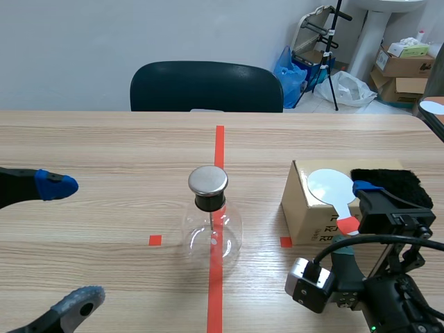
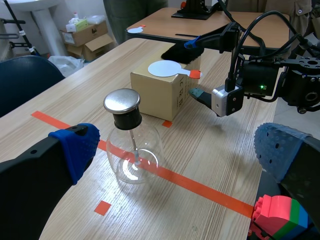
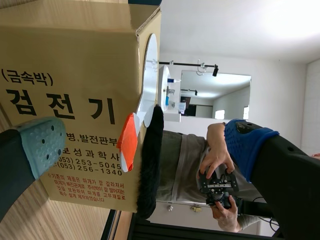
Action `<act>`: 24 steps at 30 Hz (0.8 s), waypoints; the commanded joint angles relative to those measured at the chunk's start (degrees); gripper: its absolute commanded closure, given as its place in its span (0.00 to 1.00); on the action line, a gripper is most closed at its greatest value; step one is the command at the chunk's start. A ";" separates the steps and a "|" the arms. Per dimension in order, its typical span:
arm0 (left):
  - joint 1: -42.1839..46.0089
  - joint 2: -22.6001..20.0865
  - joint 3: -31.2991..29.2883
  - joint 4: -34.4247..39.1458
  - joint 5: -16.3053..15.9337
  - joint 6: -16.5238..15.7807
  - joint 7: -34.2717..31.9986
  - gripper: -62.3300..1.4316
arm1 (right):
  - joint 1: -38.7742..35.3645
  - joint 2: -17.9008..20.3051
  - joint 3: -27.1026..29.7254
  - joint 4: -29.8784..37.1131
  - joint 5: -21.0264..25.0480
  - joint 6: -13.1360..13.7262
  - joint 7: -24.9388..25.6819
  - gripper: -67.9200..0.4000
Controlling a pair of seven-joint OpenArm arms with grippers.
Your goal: Do the electroscope experiment
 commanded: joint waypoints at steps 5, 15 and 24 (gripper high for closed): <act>0.28 0.44 0.09 0.37 -0.74 -0.09 -0.59 0.00 | 0.35 0.15 0.09 0.11 0.11 -3.50 -0.04 0.00; 0.26 0.44 0.09 0.37 -0.50 -0.09 -0.39 0.00 | 0.35 0.15 0.63 0.11 -0.07 -3.50 -0.02 0.00; 0.26 0.42 0.09 0.37 -0.52 -0.09 -0.39 0.00 | 0.35 0.13 0.61 0.11 -0.07 -3.50 -0.02 0.00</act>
